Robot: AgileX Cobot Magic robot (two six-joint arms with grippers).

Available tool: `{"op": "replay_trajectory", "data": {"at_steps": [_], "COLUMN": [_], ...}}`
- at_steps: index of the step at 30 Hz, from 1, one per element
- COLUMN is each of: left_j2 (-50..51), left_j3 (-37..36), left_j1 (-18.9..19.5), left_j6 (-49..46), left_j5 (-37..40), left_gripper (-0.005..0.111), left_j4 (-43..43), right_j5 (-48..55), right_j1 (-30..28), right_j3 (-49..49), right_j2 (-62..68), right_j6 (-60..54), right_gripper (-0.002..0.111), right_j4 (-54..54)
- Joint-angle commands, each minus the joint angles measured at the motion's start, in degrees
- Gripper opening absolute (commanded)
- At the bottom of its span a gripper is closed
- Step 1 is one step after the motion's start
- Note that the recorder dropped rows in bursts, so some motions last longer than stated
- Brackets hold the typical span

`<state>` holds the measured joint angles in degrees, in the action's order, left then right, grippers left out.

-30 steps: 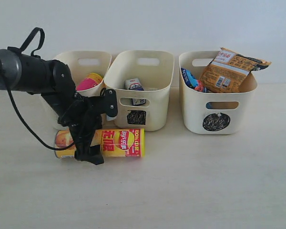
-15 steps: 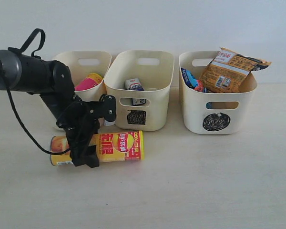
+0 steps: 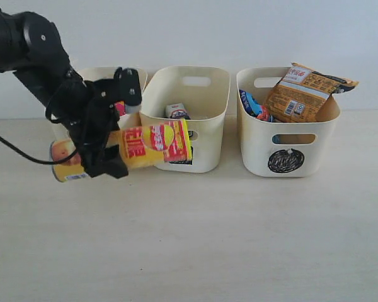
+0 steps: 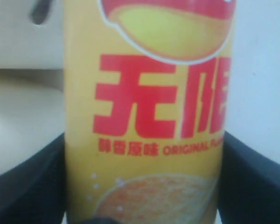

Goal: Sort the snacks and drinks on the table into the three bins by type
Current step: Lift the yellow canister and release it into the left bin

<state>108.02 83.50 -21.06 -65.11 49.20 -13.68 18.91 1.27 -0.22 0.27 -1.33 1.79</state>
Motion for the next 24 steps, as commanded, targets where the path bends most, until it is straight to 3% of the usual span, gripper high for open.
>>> {"op": "replay_trajectory", "data": {"at_steps": [1, 8, 13, 17, 24], "left_j2": [-4.1, -5.2, -1.2, 6.2, 16.5], "left_j3": [-0.1, 3.2, 10.6, 16.6, 25.7], "left_j1": [-0.1, 0.4, 6.0, 9.4, 10.1], "left_j6": [12.9, 30.7, 45.2, 47.8, 47.8], "left_j5": [-10.9, -22.1, -25.2, -25.7, -28.2], "left_gripper": [0.004, 0.004, 0.004, 0.004, 0.004], "left_j4": [-0.7, -0.5, -0.1, -0.1, -0.1], "right_j5": [-0.3, -0.3, -0.4, -0.4, -0.4], "right_j1": [-0.2, -0.2, -0.2, -0.2, -0.2], "right_j3": [0.2, 0.2, 0.2, 0.2, 0.2], "right_j2": [-0.3, -0.3, -0.3, -0.3, -0.3], "right_j6": [-0.1, -0.1, -0.1, -0.1, -0.1], "right_gripper": [0.0, 0.0, 0.0, 0.0, 0.0], "right_j4": [0.0, 0.0, 0.0, 0.0, 0.0]}}
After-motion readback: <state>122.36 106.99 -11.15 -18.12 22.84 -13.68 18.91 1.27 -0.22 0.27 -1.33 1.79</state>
